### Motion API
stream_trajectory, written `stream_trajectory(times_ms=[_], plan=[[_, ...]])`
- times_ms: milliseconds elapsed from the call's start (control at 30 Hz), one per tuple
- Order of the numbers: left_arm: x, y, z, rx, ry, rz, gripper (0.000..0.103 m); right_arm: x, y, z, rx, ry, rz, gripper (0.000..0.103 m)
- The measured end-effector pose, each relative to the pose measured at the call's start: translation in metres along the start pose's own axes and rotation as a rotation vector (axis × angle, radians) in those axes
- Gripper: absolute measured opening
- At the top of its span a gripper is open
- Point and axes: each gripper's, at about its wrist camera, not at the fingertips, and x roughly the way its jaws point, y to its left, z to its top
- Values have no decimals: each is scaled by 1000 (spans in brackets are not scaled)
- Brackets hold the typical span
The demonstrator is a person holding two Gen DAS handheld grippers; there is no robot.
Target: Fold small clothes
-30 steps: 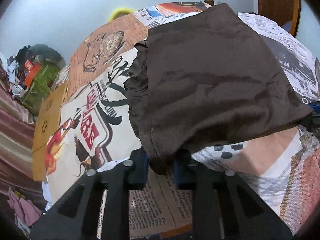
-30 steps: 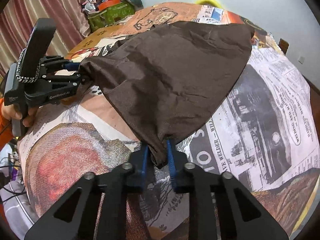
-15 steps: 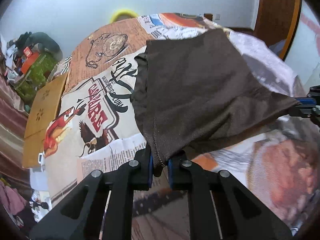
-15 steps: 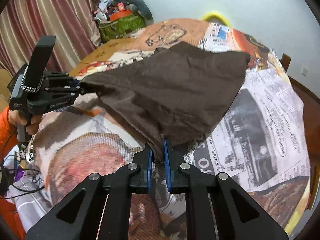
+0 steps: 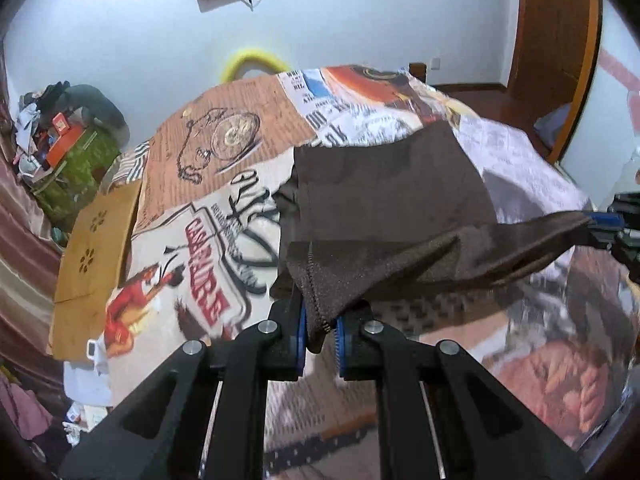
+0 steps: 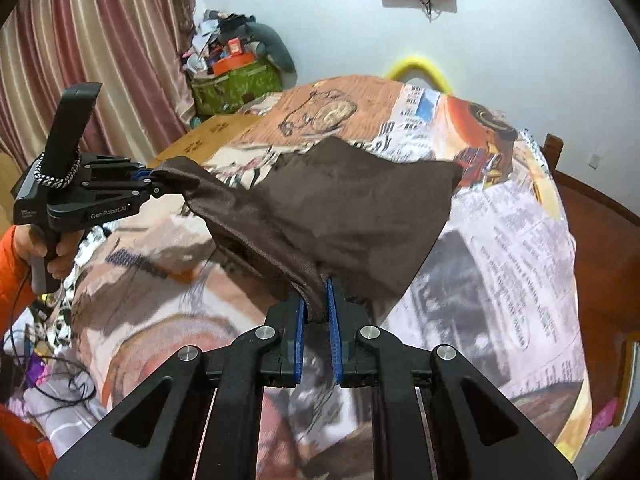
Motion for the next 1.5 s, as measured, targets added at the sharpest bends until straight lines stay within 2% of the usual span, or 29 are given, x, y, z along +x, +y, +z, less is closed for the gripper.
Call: stream_trajectory(times_ms=[267,567,867,1033,1067,1133,1167,1200,1333,1367,1500], plan=[[24,7,44,-15,-20,-18,11,4,-26,32,15,-58,-28,9],[72,20,79,-59,10,-65,11,28,-57,57,35,-84,-48,9],[130,30,103,-92,61,-98,11,70,-87,78,43,-56,-71,9],[154,32,113,-87,78,-83,12,91,-106,82,65,-32,-89,9],[157,34,114,-94,78,-76,16,94,-108,82,69,-28,-92,9],[164,41,119,-125,72,-53,34,102,-114,82,76,-16,-100,9],[165,45,119,-143,61,-43,47,106,-117,82,83,-8,-107,9],[165,50,119,-166,41,-29,52,109,-119,82,86,-5,-114,9],[164,58,115,-165,46,-12,55,117,-122,81,92,7,-146,13],[162,59,112,-159,49,-6,58,118,-123,81,96,13,-159,17],[153,63,96,-136,60,16,70,112,-127,81,123,9,-186,51]])
